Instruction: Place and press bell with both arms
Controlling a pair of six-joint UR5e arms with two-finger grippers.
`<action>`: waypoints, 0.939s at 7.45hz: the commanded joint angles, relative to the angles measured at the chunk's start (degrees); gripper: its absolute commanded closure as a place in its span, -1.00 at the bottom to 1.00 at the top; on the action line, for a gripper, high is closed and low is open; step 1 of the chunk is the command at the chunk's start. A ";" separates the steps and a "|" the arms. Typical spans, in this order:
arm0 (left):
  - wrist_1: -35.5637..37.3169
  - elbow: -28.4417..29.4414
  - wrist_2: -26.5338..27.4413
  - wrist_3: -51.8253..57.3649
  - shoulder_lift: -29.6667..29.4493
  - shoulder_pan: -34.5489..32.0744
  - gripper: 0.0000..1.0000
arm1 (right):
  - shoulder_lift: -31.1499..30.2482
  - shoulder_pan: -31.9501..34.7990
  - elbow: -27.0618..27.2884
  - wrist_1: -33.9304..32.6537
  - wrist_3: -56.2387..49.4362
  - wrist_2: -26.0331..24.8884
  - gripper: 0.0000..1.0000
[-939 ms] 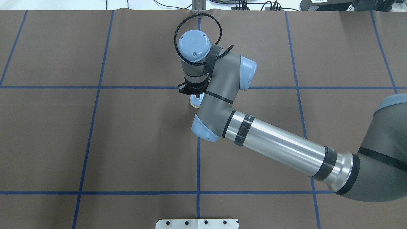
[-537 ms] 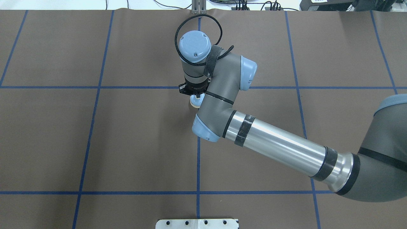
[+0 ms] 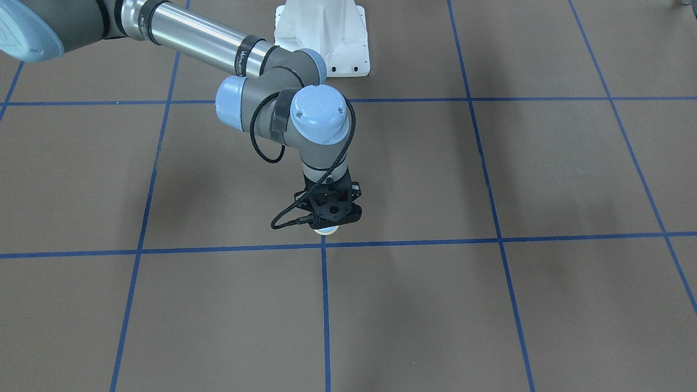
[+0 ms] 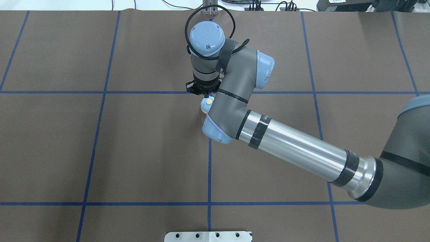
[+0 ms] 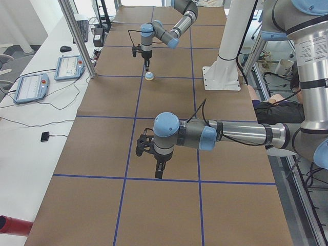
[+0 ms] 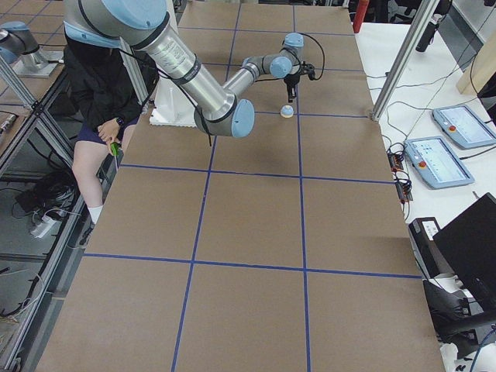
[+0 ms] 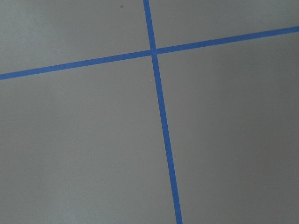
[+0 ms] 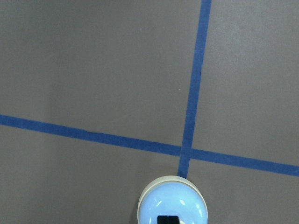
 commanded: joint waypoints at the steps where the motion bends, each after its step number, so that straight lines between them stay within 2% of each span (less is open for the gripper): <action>1: 0.00 0.18 0.04 -0.07 0.16 0.00 -1.00 | -0.74 2.66 3.33 -3.20 0.13 1.25 -0.48; 2: 0.00 0.09 0.04 -0.33 0.16 0.00 -1.00 | -3.45 5.11 7.79 -6.10 -0.65 1.51 -0.99; 3: 0.00 0.44 0.04 -0.59 0.25 0.00 -1.00 | -8.17 8.53 13.40 -7.96 -3.27 4.04 -0.99; 5: 0.09 0.09 -0.05 -2.87 0.25 0.00 -1.00 | -17.67 17.91 22.56 -13.22 -17.72 10.01 -0.99; 7: 0.70 -1.31 -1.97 -0.18 2.09 -0.35 -1.00 | -25.93 29.16 27.33 -17.28 -35.46 13.89 -0.99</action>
